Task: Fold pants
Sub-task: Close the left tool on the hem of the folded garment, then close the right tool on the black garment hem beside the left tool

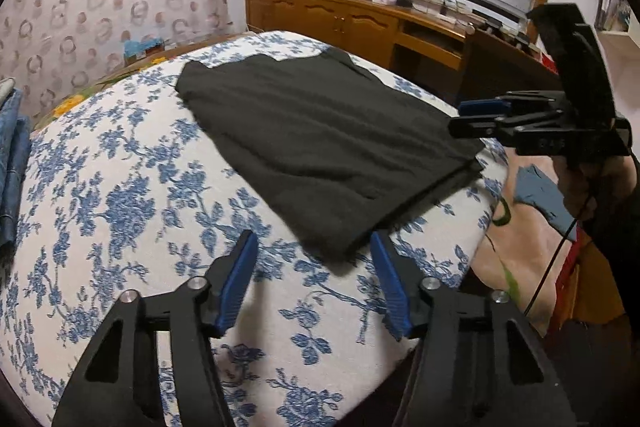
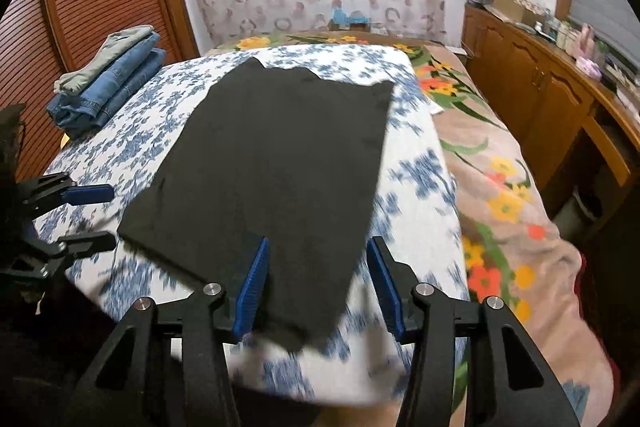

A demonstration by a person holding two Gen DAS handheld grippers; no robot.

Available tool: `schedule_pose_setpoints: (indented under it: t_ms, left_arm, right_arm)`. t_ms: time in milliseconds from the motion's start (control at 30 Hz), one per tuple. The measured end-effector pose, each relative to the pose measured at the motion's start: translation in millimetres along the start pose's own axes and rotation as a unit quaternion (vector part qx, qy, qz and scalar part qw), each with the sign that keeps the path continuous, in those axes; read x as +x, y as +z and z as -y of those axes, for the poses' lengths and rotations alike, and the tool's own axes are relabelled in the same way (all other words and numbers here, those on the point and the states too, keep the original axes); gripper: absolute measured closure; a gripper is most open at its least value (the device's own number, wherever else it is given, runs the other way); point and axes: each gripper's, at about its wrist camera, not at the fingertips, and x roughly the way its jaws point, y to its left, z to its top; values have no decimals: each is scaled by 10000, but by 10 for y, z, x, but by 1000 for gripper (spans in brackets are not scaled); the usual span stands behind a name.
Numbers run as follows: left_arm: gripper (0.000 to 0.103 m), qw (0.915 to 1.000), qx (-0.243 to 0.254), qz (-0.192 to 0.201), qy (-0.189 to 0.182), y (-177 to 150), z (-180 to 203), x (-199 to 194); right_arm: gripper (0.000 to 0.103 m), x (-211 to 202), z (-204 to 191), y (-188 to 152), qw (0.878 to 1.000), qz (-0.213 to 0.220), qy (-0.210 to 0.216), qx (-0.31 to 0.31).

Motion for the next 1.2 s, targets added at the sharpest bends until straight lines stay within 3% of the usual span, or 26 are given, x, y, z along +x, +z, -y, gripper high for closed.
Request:
schedule_pose_setpoints:
  t_ms: [267,433,633,1200]
  left_arm:
    - [66,9997,229,-99,24,-13,108,114]
    - [86,9997,191,72,-104,-17,109,64]
    - [87,9994,-41,291,-204,-17,36,-79]
    - [87,9994,-245,9,-240,-135,-33,41]
  right_arm:
    - [53,-171,21,-172,9996,67,50,264]
    - [56,-156,49,-175,9995,-2,139,289]
    - [60,-179,49,-150,9990,21,275,340]
    - [65,-105,-26,-166,9980,99,119,612]
